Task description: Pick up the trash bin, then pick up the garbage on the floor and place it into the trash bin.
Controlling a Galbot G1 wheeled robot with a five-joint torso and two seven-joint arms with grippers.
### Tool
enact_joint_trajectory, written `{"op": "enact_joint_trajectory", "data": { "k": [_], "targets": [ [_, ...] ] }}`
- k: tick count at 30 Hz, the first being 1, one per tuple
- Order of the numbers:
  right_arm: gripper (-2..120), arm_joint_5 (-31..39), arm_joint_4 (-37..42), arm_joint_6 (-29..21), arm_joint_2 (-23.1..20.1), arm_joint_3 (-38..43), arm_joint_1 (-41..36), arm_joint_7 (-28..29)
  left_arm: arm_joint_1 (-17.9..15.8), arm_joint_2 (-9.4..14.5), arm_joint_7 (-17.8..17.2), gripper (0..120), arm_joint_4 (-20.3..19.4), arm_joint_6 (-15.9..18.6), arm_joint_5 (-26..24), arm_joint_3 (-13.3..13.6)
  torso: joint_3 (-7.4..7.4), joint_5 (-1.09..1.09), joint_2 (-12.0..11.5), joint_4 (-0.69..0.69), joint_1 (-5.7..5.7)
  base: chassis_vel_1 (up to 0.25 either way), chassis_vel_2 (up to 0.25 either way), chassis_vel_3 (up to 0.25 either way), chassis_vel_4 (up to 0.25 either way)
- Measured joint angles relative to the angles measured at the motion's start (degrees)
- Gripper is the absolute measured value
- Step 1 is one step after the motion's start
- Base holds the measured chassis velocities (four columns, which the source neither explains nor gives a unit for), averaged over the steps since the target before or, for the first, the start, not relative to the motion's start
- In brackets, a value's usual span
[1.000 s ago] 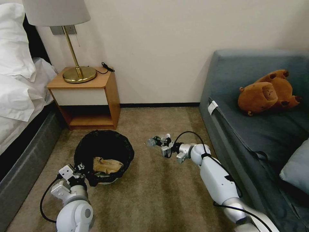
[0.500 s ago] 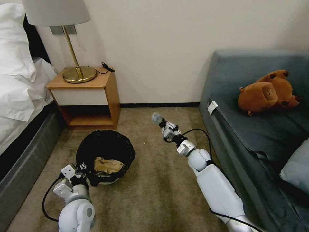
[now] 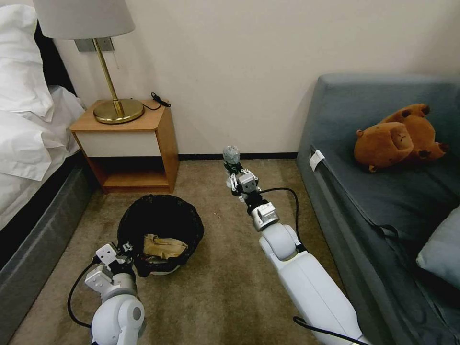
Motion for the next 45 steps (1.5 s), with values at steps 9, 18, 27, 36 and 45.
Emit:
{"op": "enact_joint_trajectory", "data": {
  "k": [9,18,27,36,45],
  "targets": [
    [16,9.6,3.9,0.2,1.0,-8.3,-0.4,2.5,-0.3,0.0,0.0,4,0.1,0.0,0.4,0.7,0.0,0.0,0.0,0.0,0.0,0.0,0.0,0.0,0.0],
    [16,5.8,1.7,2.0,2.4,-13.8,-0.2,2.1,-0.4,-0.2,-0.2,4,-0.3,0.1,0.6,1.0,0.0,0.0,0.0,0.01,0.0,0.0,0.0,0.0,0.0],
    [16,1.1,-1.2,3.7,5.2,-16.1,-2.3,0.3,-0.3,-1.0,-0.2,4,-0.4,0.1,1.1,2.1,0.0,0.0,0.0,0.01,0.0,0.0,0.0,0.0,0.0],
    [16,0.0,-2.1,4.2,5.2,-17.0,-3.1,0.0,-0.6,-1.4,-0.2,4,-0.3,-0.1,1.3,2.5,0.0,0.01,0.0,0.0,0.0,0.0,0.0,0.0,0.0],
    [16,-1.4,-2.6,4.5,4.8,-16.8,-3.7,-0.5,-0.8,-1.4,-0.2,4,-0.2,-0.1,1.3,2.8,0.0,0.01,0.0,0.0,0.0,0.0,0.0,0.0,0.0]
  ]
}}
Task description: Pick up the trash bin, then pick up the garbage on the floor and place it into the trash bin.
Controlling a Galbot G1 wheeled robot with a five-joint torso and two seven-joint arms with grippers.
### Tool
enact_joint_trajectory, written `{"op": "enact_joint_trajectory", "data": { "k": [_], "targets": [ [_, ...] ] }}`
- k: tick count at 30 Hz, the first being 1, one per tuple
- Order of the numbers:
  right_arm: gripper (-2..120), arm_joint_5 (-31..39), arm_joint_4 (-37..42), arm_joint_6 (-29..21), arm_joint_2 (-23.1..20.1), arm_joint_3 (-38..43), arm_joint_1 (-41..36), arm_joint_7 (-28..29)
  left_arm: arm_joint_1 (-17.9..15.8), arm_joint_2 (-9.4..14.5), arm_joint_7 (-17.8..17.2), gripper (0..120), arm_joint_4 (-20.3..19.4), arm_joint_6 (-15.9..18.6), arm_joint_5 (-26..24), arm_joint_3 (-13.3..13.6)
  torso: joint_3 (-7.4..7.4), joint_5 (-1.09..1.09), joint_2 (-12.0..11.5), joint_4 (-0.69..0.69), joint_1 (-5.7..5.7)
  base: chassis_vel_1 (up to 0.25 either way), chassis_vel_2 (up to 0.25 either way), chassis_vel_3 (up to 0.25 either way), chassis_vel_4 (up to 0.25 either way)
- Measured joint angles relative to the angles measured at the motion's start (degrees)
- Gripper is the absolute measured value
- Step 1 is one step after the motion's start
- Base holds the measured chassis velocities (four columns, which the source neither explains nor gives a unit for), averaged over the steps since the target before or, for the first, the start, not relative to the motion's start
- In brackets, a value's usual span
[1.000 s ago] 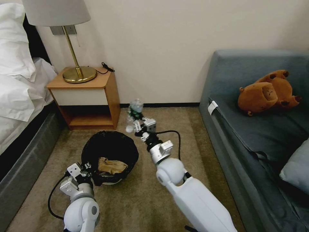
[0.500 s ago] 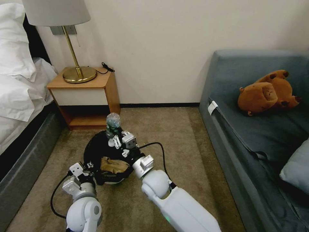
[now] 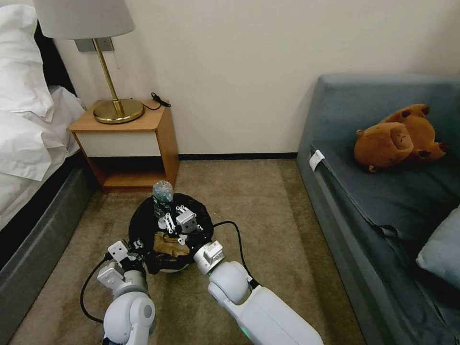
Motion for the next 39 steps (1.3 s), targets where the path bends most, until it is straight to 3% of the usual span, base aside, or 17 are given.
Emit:
{"op": "enact_joint_trajectory", "data": {
  "k": [3,5,9,11,15,17,24,27,39],
  "targets": [
    [17,-0.4,0.0,0.0,-0.1,0.1,-0.1,-0.1,0.0,0.0,0.0,4,0.1,0.0,0.0,0.0,0.0,0.0,0.0,0.0,0.0,0.0,0.0,0.0,0.0],
    [28,-1.0,0.2,-0.2,-0.1,0.2,-0.2,0.2,0.0,0.0,0.0,4,0.1,0.0,0.0,0.0,0.0,0.0,0.0,0.0,0.0,0.0,0.0,0.0,0.0],
    [36,-1.0,0.4,-0.3,-0.1,0.2,-0.3,0.3,-0.1,0.0,0.0,4,0.1,0.0,0.0,0.0,0.0,0.0,0.0,0.0,0.0,0.0,0.0,0.0,0.0],
    [47,-1.1,0.5,-0.4,0.3,0.1,-0.7,0.4,-0.1,0.0,0.0,4,0.1,0.0,0.0,-0.1,0.0,0.0,0.0,0.0,0.0,0.0,0.0,0.0,0.0],
    [58,-1.2,0.4,-0.4,0.6,0.1,-1.0,0.4,-0.1,-0.1,0.0,4,0.3,-0.1,0.0,-0.1,0.0,0.0,0.0,0.0,0.0,0.0,0.0,0.0,0.0],
    [71,-1.3,0.5,-0.4,0.5,-0.1,-1.1,0.3,0.0,-0.1,0.0,4,0.3,-0.1,0.1,-0.2,0.0,0.0,0.0,0.0,0.0,0.0,0.0,0.0,0.0],
    [94,-1.4,0.8,-0.4,0.2,-0.2,-1.1,0.3,0.1,-0.1,0.0,4,0.3,-0.1,0.1,-0.3,0.0,0.0,0.0,0.0,0.0,0.0,0.0,0.0,0.0],
    [99,-1.5,1.2,-0.4,-0.4,-0.2,-1.0,0.0,0.0,-0.1,0.0,4,0.3,-0.1,0.1,-0.4,0.0,0.0,0.0,0.0,0.0,0.0,0.0,0.0,0.0],
    [100,-2.5,1.5,-0.2,-0.6,0.1,-1.0,-0.2,0.0,0.0,0.0,4,0.3,-0.1,0.5,-0.1,0.0,0.0,0.0,0.0,0.0,0.0,0.0,0.0,0.0]
  ]
}}
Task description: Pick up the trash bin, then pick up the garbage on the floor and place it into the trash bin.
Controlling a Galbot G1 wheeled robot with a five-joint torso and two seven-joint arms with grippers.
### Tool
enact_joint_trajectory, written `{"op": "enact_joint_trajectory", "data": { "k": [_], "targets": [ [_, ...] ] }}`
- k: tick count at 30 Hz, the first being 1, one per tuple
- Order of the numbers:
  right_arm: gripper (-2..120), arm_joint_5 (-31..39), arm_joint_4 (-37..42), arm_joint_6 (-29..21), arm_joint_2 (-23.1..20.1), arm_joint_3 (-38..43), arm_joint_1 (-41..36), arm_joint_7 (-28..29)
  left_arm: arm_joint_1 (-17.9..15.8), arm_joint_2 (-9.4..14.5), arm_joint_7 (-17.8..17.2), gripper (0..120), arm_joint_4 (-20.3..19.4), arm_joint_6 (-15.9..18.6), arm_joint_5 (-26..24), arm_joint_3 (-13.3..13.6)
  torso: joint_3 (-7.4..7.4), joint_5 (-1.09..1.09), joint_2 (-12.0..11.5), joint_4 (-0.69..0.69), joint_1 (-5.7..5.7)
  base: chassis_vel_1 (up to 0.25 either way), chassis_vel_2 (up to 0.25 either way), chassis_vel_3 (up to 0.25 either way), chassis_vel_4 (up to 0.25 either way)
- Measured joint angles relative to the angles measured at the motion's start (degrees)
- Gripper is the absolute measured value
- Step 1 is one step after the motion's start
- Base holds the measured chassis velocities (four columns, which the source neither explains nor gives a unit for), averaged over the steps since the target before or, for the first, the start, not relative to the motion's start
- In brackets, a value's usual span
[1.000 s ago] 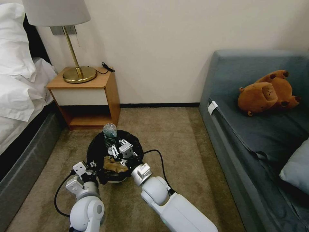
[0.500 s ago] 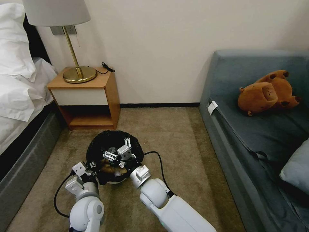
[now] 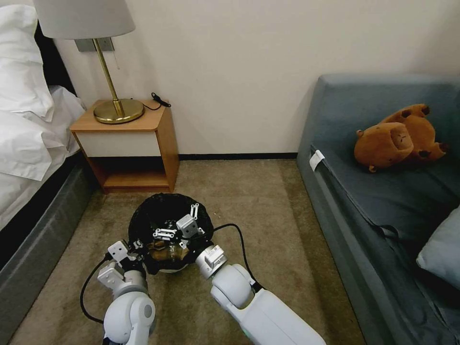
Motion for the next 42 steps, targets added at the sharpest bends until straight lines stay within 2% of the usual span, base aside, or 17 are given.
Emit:
{"op": "enact_joint_trajectory", "data": {
  "k": [7,20,35,42],
  "targets": [
    [100,-0.8,-0.2,0.6,0.3,1.6,1.1,0.0,0.2,0.2,0.0,4,-0.2,0.0,0.0,-0.2,0.0,0.0,0.0,0.0,0.0,0.0,0.0,0.0,0.0],
    [100,2.8,2.3,-0.6,-0.6,8.9,2.5,1.6,-0.1,0.8,0.0,4,-0.2,0.1,-0.1,-0.1,0.0,0.0,0.0,0.0,0.0,0.0,0.0,0.0,0.0],
    [100,2.1,6.0,-0.2,-0.9,18.2,-5.0,1.3,-1.8,2.7,-0.2,4,0.0,0.9,-1.6,-1.1,0.0,0.01,0.0,0.0,0.0,0.0,0.0,0.0,0.0],
    [100,0.9,6.8,0.9,-0.6,23.0,-9.8,2.0,-2.8,4.3,-0.2,4,0.5,1.3,-2.3,-1.1,0.0,0.0,0.0,0.0,0.0,0.0,0.0,0.0,0.0]
  ]
}}
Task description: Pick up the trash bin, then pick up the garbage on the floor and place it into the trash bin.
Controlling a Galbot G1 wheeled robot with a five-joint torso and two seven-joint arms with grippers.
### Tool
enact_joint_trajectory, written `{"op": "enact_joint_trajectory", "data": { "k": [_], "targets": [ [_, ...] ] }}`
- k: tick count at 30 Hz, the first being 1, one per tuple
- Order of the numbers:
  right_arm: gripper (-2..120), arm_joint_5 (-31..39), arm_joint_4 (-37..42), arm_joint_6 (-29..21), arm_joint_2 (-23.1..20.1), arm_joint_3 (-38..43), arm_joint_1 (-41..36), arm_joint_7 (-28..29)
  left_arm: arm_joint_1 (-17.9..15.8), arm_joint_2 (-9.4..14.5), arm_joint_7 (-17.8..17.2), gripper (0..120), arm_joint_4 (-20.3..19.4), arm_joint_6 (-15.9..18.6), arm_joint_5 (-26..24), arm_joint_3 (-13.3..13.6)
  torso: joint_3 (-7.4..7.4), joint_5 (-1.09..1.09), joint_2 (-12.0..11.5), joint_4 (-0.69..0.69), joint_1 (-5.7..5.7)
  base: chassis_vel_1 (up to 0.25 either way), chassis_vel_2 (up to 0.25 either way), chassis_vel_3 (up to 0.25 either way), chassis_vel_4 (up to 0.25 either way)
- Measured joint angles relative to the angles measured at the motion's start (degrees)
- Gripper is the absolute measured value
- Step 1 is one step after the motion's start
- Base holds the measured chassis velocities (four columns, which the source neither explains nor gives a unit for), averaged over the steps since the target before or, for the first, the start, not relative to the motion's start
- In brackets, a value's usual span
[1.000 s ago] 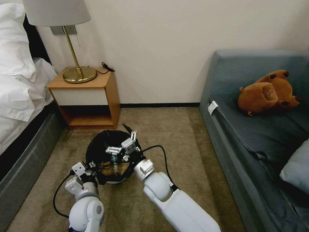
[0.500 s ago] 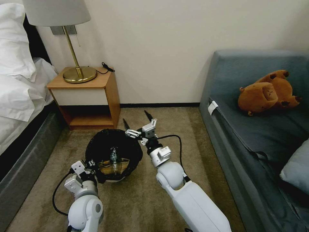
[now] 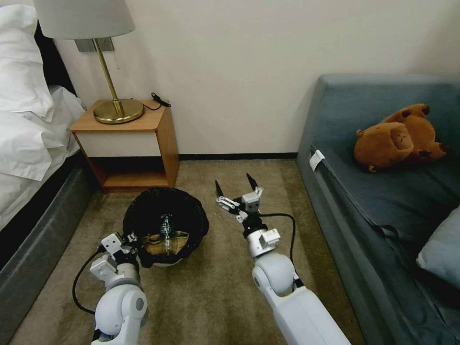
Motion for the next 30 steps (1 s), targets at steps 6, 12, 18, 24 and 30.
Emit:
{"op": "enact_joint_trajectory", "data": {
  "k": [6,12,18,24,30],
  "targets": [
    [100,-0.2,-2.7,2.2,1.1,6.0,-1.8,-0.1,-1.2,1.3,0.1,4,0.8,0.6,-0.6,-0.1,0.0,0.0,0.0,0.0,0.0,0.0,0.0,0.0,0.0],
    [100,-0.1,-5.1,3.6,1.4,8.4,-2.4,-0.1,-2.1,1.6,0.2,4,0.9,1.2,-0.6,-0.2,0.0,0.0,0.0,0.0,0.0,0.0,0.0,0.0,0.0],
    [100,0.2,-6.1,4.6,1.5,8.8,-2.4,-0.8,-2.6,1.7,0.3,4,0.9,1.5,-0.3,0.1,0.0,0.0,0.0,0.0,0.0,0.0,0.0,0.0,0.0],
    [100,0.3,-6.7,5.1,1.3,8.8,-2.2,-1.4,-2.6,1.7,0.3,4,0.9,1.6,-0.4,-0.1,0.0,-0.01,0.0,0.01,0.0,0.0,0.0,0.0,0.0],
    [100,0.2,-7.2,6.3,1.1,8.8,-2.9,-2.2,-4.0,1.9,-0.4,4,1.0,2.1,-1.7,-1.4,0.0,0.0,0.0,0.01,0.0,0.0,0.0,0.0,0.0]
  ]
}}
